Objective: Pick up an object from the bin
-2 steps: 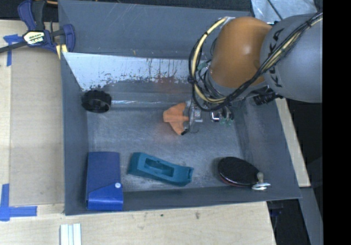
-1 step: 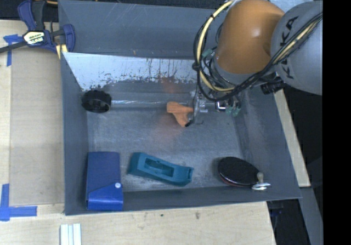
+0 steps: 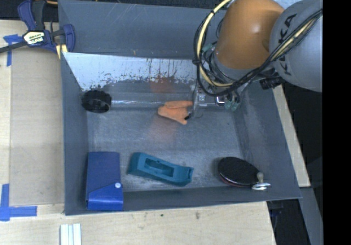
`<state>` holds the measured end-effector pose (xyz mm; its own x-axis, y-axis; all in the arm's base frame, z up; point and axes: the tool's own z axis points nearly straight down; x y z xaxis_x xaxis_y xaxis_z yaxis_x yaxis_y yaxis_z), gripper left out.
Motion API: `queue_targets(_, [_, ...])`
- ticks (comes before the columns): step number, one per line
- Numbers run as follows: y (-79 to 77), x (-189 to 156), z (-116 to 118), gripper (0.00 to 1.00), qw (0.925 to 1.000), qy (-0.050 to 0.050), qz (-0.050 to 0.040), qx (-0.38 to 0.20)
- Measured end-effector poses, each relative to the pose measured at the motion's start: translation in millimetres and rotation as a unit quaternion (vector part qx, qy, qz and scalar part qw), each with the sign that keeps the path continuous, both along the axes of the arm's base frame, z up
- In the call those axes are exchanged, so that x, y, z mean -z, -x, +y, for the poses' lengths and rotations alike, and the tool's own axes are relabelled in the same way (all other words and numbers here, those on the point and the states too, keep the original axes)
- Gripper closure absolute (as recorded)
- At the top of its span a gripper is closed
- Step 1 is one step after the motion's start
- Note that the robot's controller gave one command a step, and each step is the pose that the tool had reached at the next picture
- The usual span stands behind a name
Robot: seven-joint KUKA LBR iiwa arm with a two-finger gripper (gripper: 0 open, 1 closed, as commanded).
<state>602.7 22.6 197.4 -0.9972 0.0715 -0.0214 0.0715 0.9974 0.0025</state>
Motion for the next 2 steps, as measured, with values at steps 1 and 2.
queue_targets(1, [5.8, 0.4, -7.9, 1.0, 0.9998, 0.0, 0.0174, 0.0])
queue_targets(2, [-3.5, -73.9, -14.3, 1.0, 0.9999, 0.0, 0.0099, 0.008])
